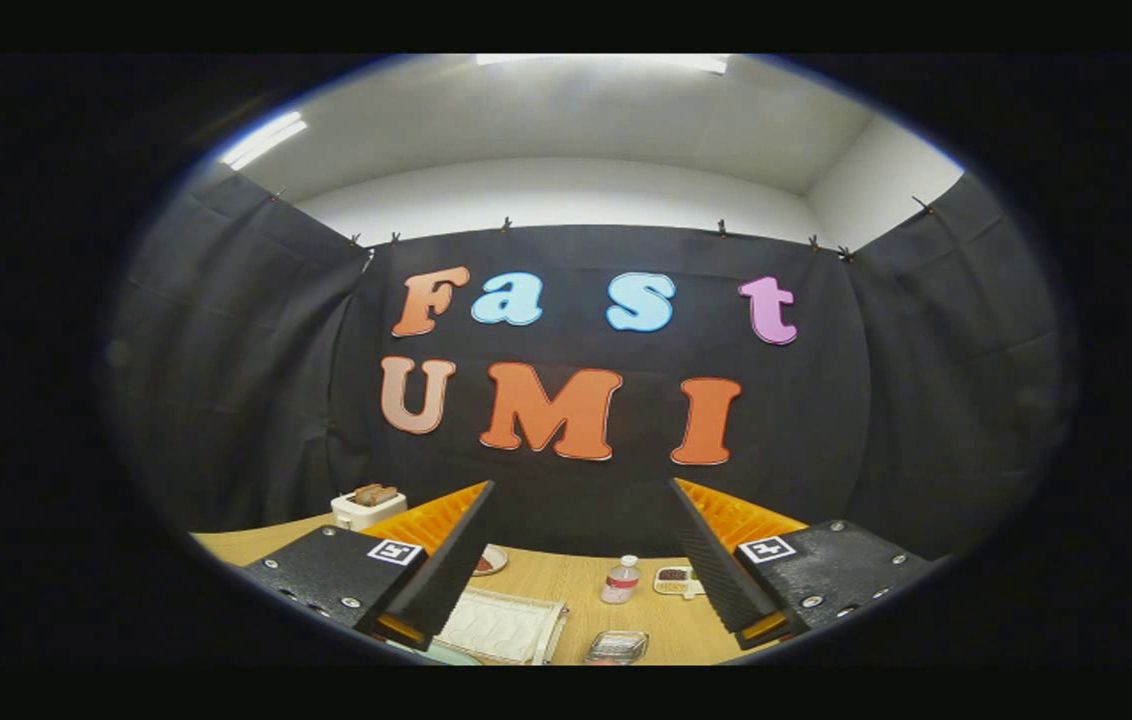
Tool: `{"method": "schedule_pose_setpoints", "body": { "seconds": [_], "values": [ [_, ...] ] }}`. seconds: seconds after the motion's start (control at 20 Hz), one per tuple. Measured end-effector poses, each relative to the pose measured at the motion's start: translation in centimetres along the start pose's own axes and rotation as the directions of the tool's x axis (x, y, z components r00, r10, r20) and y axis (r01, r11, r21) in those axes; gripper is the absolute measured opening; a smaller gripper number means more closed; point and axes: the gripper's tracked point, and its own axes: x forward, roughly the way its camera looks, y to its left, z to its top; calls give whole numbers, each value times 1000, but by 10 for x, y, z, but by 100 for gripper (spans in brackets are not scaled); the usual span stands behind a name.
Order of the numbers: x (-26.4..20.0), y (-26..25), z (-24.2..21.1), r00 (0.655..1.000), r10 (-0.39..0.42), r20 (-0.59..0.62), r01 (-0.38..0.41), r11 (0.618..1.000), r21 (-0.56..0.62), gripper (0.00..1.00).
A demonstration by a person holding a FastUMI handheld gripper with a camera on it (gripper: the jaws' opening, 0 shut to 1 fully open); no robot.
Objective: Take the plate from the dish rack, then take the spoon from the basket and place it into the plate.
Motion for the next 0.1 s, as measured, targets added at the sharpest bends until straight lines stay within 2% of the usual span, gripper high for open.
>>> {"method": "schedule_pose_setpoints", "body": {
  "seconds": [0.1],
  "values": [
    [1, -1, -1, 1000, -6, -3, 6, 1000, 5, 99]
  ]
}}
